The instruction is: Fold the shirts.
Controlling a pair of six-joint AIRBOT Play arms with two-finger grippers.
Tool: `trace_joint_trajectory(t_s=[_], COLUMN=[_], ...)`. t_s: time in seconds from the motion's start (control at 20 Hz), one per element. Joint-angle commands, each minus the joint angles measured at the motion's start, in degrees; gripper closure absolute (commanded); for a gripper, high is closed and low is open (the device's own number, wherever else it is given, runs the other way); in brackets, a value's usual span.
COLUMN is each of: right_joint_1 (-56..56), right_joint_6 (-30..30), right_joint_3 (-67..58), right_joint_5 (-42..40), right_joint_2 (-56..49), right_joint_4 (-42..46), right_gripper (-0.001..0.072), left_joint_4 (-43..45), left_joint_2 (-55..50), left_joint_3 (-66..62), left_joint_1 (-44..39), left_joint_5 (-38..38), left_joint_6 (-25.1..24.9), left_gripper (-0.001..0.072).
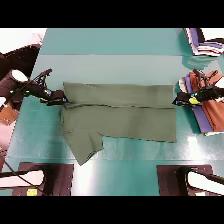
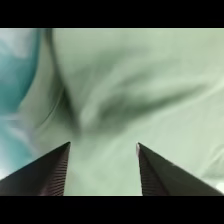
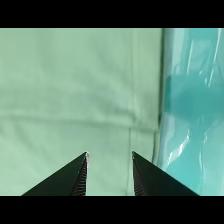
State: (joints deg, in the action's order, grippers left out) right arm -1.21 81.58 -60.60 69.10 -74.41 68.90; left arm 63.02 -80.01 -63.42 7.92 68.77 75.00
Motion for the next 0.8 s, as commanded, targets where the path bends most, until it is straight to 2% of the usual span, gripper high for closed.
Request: trace_joint_trajectory(t_s=[0.0,0.2,0.35,0.5,0.75], right_joint_1=[-0.04,-0.04,-0.04,-0.04,-0.04], right_joint_6=[-0.74,-0.74,-0.74,-0.74,-0.76], right_joint_3=[0.26,4.57,6.16,6.16,6.16], right_joint_5=[5.40,3.69,2.64,1.11,0.48], right_joint_2=[3.61,12.79,16.79,18.60,20.41], right_joint_4=[-0.22,-0.37,-0.37,-0.42,-0.37], right_gripper=[0.0383,0.0384,0.0384,0.0385,0.0385], left_joint_4=[11.02,8.87,5.70,0.70,-8.55], left_joint_2=[8.26,21.46,27.63,28.52,28.52], left_joint_3=[3.04,18.69,29.18,35.93,41.72], left_joint_1=[0.04,0.04,0.04,0.04,0.02], left_joint_5=[3.91,7.89,7.78,5.20,-3.89], left_joint_6=[3.78,6.34,9.05,9.66,8.57], left_gripper=[0.0209,0.0208,0.0208,0.0208,0.0208])
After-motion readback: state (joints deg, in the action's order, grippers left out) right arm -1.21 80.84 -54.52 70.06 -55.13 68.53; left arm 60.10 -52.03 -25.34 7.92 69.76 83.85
